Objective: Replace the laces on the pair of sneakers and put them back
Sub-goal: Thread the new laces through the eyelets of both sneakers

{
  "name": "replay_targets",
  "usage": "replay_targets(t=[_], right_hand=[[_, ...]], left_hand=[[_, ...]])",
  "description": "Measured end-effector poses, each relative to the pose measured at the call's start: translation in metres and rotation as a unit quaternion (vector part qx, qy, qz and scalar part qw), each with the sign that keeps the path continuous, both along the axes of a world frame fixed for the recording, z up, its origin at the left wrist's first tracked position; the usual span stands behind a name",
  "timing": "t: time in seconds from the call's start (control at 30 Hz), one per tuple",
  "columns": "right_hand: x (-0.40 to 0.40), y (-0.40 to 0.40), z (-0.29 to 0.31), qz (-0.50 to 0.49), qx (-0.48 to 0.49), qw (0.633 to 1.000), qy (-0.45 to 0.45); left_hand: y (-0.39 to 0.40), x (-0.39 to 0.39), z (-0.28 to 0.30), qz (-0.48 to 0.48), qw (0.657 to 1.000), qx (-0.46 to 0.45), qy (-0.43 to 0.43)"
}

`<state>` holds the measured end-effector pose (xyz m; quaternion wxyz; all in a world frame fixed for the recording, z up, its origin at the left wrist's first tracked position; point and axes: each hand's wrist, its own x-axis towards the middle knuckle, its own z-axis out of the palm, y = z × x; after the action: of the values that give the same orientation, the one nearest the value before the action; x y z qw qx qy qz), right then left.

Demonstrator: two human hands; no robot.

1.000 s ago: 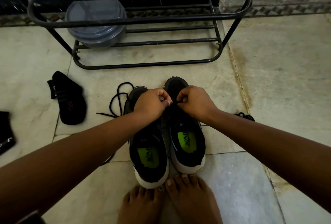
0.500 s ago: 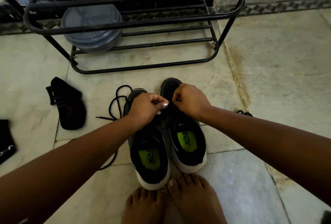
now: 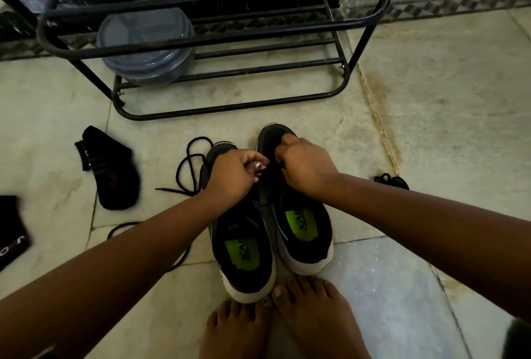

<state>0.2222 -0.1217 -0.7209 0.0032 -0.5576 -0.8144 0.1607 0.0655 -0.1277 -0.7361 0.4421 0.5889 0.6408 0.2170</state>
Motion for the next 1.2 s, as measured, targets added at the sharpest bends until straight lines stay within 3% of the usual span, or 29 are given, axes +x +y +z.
replay_targets(t=[0.1, 0.3, 0.47, 0.73, 0.93, 1.2], right_hand=[[0.0, 0.0, -0.003, -0.008, 0.0, 1.0, 0.012], [0.004, -0.013, -0.01, -0.108, -0.022, 0.977, 0.181], [0.009, -0.022, -0.009, -0.075, -0.015, 0.988, 0.132], [0.009, -0.04, -0.008, -0.054, 0.001, 0.991, 0.125], [0.002, -0.064, -0.009, 0.001, 0.064, 0.996, 0.067], [0.006, -0.067, -0.012, 0.041, 0.085, 0.995, 0.023]], left_hand=[[0.0, -0.002, 0.0, 0.005, 1.0, -0.014, -0.018], [-0.006, -0.005, 0.004, 0.009, 0.999, -0.015, -0.05], [-0.008, -0.005, 0.008, -0.028, 0.999, -0.01, -0.013], [-0.013, 0.004, 0.011, -0.058, 0.994, 0.056, 0.071], [-0.01, 0.005, 0.013, -0.039, 0.993, 0.022, 0.106], [0.014, 0.014, 0.037, -0.119, 0.977, -0.074, 0.161]])
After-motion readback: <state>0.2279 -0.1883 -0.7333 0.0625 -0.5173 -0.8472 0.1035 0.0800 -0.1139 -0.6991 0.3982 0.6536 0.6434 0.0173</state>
